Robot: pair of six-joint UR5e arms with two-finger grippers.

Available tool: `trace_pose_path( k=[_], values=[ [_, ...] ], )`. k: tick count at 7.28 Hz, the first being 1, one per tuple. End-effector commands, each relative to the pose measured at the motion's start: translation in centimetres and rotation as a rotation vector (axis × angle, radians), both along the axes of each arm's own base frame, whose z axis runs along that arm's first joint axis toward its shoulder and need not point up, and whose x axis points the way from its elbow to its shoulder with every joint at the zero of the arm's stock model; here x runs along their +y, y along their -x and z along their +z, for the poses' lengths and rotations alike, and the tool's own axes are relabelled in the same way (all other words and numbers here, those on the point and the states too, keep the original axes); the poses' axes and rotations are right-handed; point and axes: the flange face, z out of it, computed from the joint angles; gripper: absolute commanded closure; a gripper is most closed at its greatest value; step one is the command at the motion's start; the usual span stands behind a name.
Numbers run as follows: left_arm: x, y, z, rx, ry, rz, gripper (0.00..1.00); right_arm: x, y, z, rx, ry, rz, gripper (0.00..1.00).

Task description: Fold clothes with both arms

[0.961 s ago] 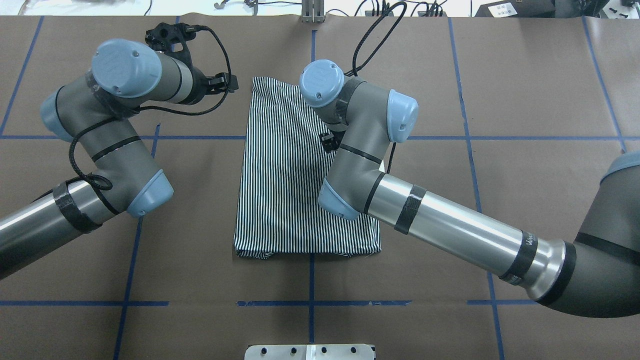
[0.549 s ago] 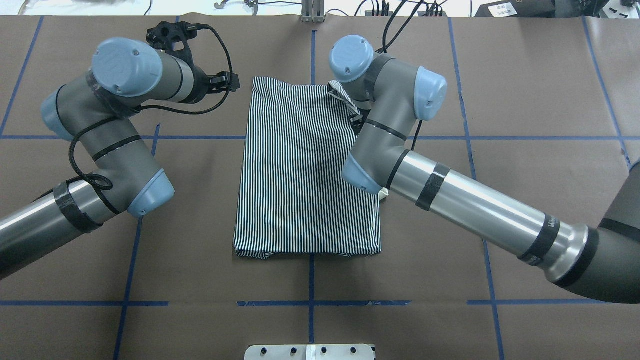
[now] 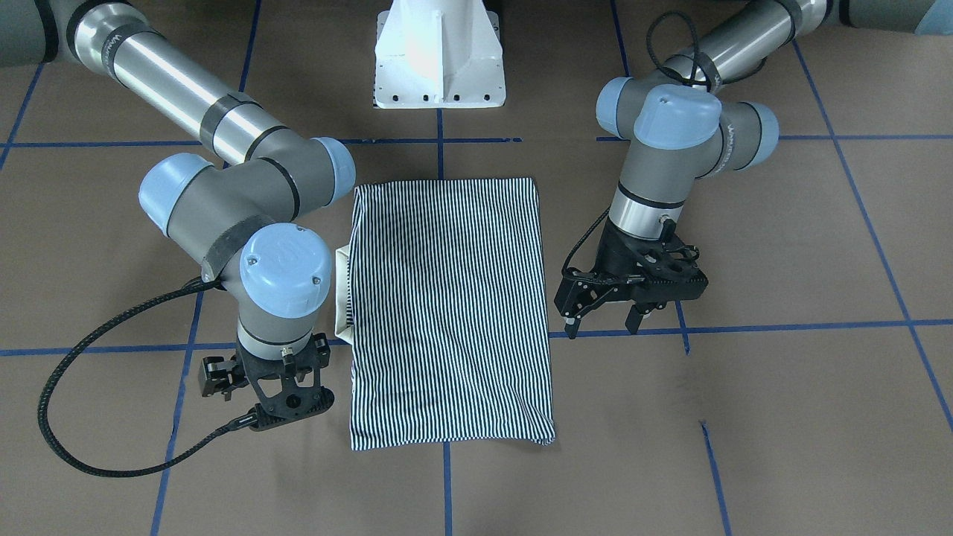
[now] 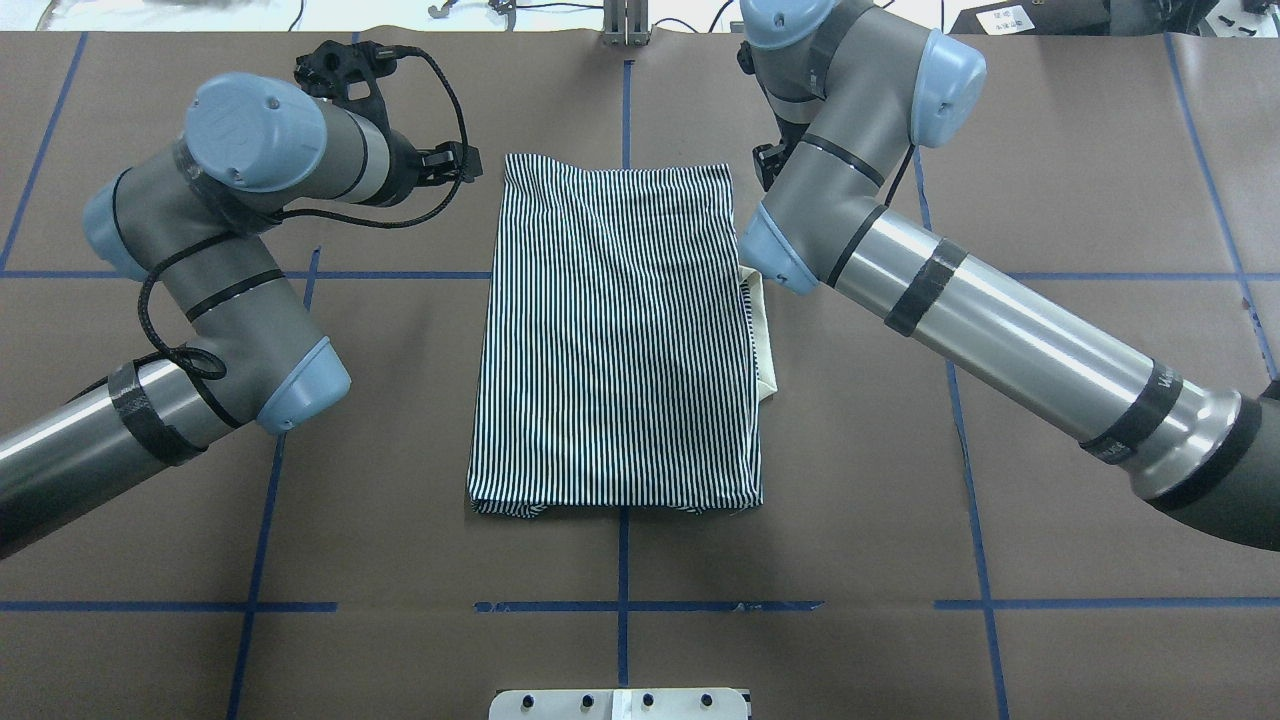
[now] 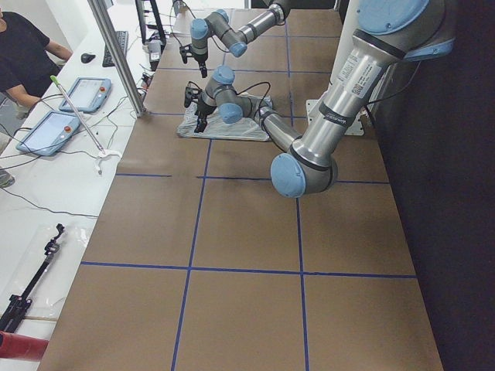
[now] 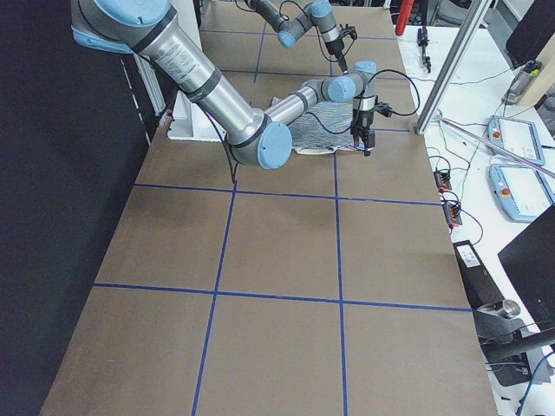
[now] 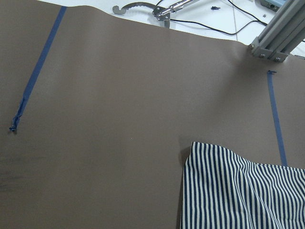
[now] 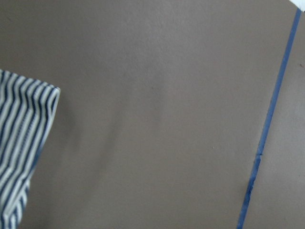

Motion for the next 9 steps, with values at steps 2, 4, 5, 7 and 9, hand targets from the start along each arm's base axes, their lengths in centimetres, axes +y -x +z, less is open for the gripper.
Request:
trace_pose_path(
  k=[2,4,5,7,9],
  values=[
    [0.7,-0.5,0.1,0.034,0.049,0.075,0.00,1.4,-0.4,-5.8,-0.239,0.023,0.032,0.00],
    [2.3,-0.6,-1.0,0.097,0.192,0.119,0.00,6.0,-3.7,-3.7,-0.329,0.065,0.043,0.00],
    [3.2,-0.6,-1.8,0.106,0.233,0.111,0.00,7.4,-4.4,-2.9,-0.354,0.125,0.065,0.00],
    [6.9,-3.6,-2.9,0.118,0.339,0.110,0.00,11.2,-6.7,0.0,-0.390,0.192,0.131,0.00],
    [12.7,-9.1,-2.7,0.127,0.494,0.065,0.00,13.4,-6.2,-1.9,-0.433,0.227,0.179,0.00]
  ],
)
